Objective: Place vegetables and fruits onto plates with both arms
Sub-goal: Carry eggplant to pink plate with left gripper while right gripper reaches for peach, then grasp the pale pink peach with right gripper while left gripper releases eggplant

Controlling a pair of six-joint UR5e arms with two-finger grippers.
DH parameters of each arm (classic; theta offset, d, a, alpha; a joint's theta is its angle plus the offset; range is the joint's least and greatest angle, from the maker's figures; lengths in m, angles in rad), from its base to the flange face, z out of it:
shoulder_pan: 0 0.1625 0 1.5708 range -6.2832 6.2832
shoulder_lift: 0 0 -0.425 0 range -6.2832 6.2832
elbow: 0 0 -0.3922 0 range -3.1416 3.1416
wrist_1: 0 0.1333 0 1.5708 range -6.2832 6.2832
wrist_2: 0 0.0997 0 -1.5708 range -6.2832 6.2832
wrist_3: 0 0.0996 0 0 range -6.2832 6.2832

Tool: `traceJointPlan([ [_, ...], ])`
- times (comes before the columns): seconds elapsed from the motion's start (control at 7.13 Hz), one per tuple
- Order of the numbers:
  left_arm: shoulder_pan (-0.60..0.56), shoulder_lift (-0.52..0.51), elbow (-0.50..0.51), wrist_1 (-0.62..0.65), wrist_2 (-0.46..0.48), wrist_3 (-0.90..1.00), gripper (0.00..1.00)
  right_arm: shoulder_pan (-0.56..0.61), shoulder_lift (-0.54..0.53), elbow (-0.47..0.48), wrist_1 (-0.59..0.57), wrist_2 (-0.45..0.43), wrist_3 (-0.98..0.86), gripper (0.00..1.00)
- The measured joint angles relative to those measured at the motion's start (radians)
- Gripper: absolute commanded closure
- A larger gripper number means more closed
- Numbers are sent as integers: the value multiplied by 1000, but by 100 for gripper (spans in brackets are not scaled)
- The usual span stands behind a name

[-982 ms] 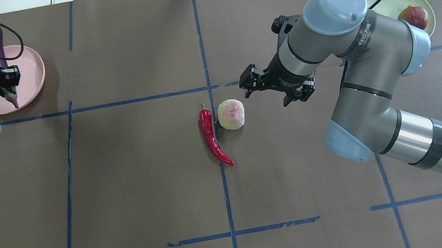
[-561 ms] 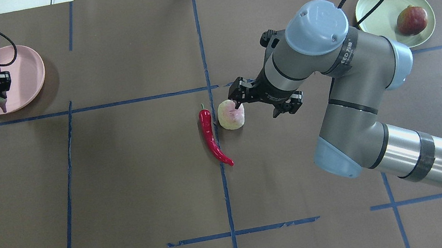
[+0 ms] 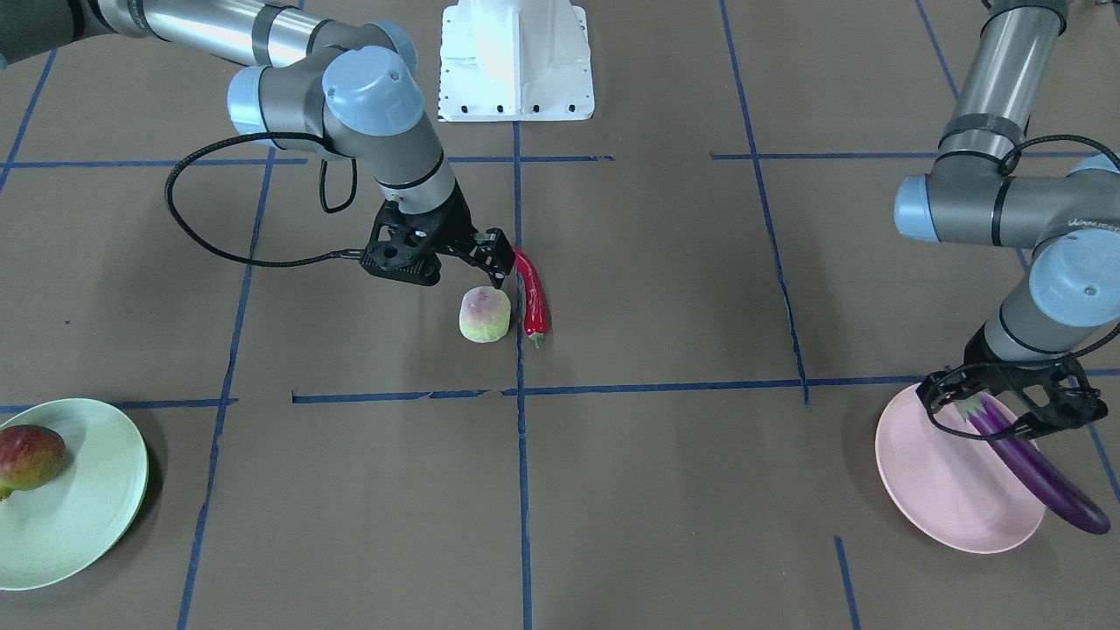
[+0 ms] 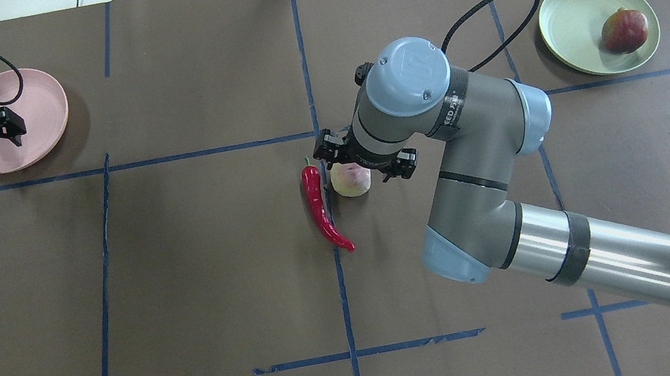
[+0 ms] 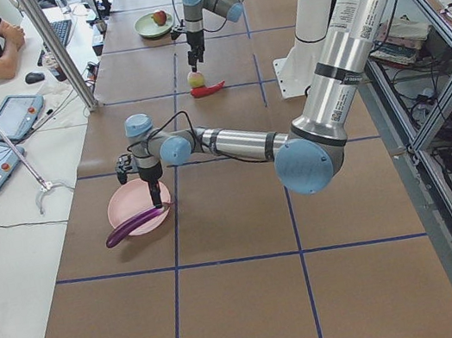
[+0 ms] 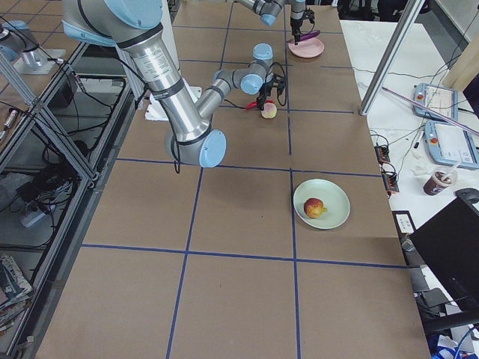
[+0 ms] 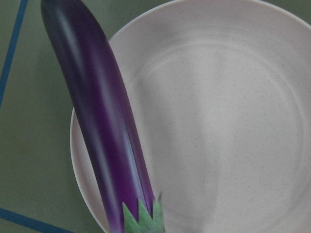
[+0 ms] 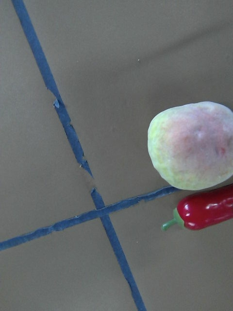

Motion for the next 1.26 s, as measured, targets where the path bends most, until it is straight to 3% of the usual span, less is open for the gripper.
traceJointPlan([
  [0.7, -2, 0, -20, 3, -6, -6, 0, -38, 57, -115, 0, -99, -5, 2],
  [0.98, 0, -4, -41, 10, -8, -13, 0, -45, 62, -129, 1, -131, -2, 89],
  [1.12, 5, -7, -60, 12, -20, -18, 0, -51, 60, -123, 3, -164, -2, 99],
  [1.26, 17, -12, -86, 9, -62, -33, 0, -50, 48, -100, 4, -183, -6, 100],
])
